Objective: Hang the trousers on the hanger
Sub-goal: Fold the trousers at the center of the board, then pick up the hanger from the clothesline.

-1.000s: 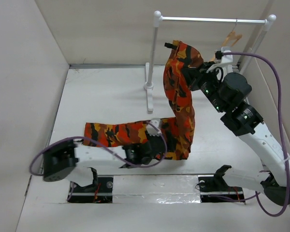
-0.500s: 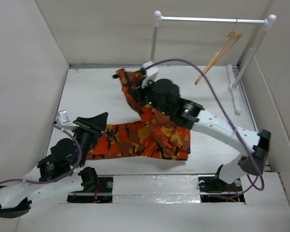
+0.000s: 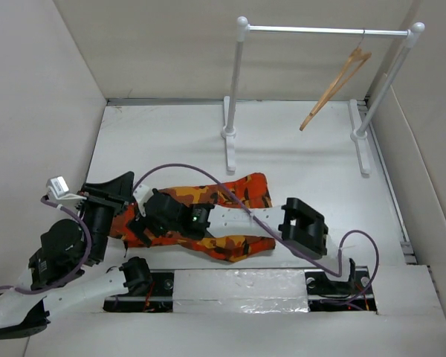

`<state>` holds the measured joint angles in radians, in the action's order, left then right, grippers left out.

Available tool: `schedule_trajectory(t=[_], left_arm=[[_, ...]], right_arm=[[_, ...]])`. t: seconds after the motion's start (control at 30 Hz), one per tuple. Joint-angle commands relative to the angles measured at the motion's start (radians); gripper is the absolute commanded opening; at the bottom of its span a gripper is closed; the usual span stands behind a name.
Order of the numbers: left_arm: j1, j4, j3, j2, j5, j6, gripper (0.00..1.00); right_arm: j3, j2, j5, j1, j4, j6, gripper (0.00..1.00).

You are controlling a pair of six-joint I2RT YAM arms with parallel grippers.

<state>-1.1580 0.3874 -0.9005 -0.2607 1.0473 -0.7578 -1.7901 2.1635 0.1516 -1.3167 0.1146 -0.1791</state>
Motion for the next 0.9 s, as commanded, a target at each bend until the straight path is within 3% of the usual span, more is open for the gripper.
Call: schedule_trajectory(t=[0.0,0.07,0.13,0.17,0.2,0.27,0.37,0.5,0.57,0.63,0.67,0.7,0.77,0.87], left_arm=[[0.001,0.027,0.034,-0.011,0.016,-0.037,0.25],[0.001,0.015,0.064,-0.037,-0.013,-0.046,0.26],[0.001,-0.018,0.092,-0.089,-0.041,-0.063,0.27],[0.001,-0.03,0.121,-0.11,-0.067,-0.067,0.27],[0.001,-0.056,0.138,-0.13,-0.078,-0.077,0.27],[0.001,-0.108,0.205,-0.193,-0.133,-0.078,0.27],[0.001,-0.22,0.296,-0.297,-0.225,-0.077,0.26],[0.001,-0.379,0.367,-0.451,-0.329,-0.052,0.21],[0.001,-0.433,0.377,-0.529,-0.366,-0.029,0.05],[0.011,-0.511,0.383,-0.575,-0.386,-0.002,0.0],[0.011,-0.533,0.385,-0.587,-0.401,0.011,0.0],[0.011,-0.573,0.384,-0.603,-0.406,0.041,0.0],[0.011,-0.61,0.38,-0.617,-0.421,0.07,0.0],[0.011,-0.666,0.384,-0.644,-0.449,0.112,0.01]], right_arm=[[0.112,-0.193,0.055,0.019,-0.1,0.004,0.95],[0.234,-0.337,0.077,0.03,-0.162,-0.005,0.94],[0.407,-0.433,0.118,0.039,-0.21,-0.023,0.82],[0.464,-0.48,0.14,0.048,-0.217,-0.031,0.68],[0.521,-0.572,0.158,0.057,-0.24,-0.037,0.37],[0.667,-0.661,0.21,0.088,-0.227,-0.068,0.0],[0.805,-0.867,0.275,0.132,-0.196,-0.082,0.0],[0.836,-1.149,0.37,0.269,-0.006,-0.045,0.0],[0.81,-1.27,0.385,0.423,0.057,-0.004,0.0],[0.746,-1.307,0.362,0.617,0.118,0.044,0.17],[0.711,-1.3,0.336,0.689,0.143,0.058,0.35],[0.639,-1.285,0.309,0.753,0.178,0.073,0.64],[0.565,-1.228,0.205,0.92,0.206,0.102,0.82],[0.433,-1.078,0.129,1.013,0.244,0.116,0.96]])
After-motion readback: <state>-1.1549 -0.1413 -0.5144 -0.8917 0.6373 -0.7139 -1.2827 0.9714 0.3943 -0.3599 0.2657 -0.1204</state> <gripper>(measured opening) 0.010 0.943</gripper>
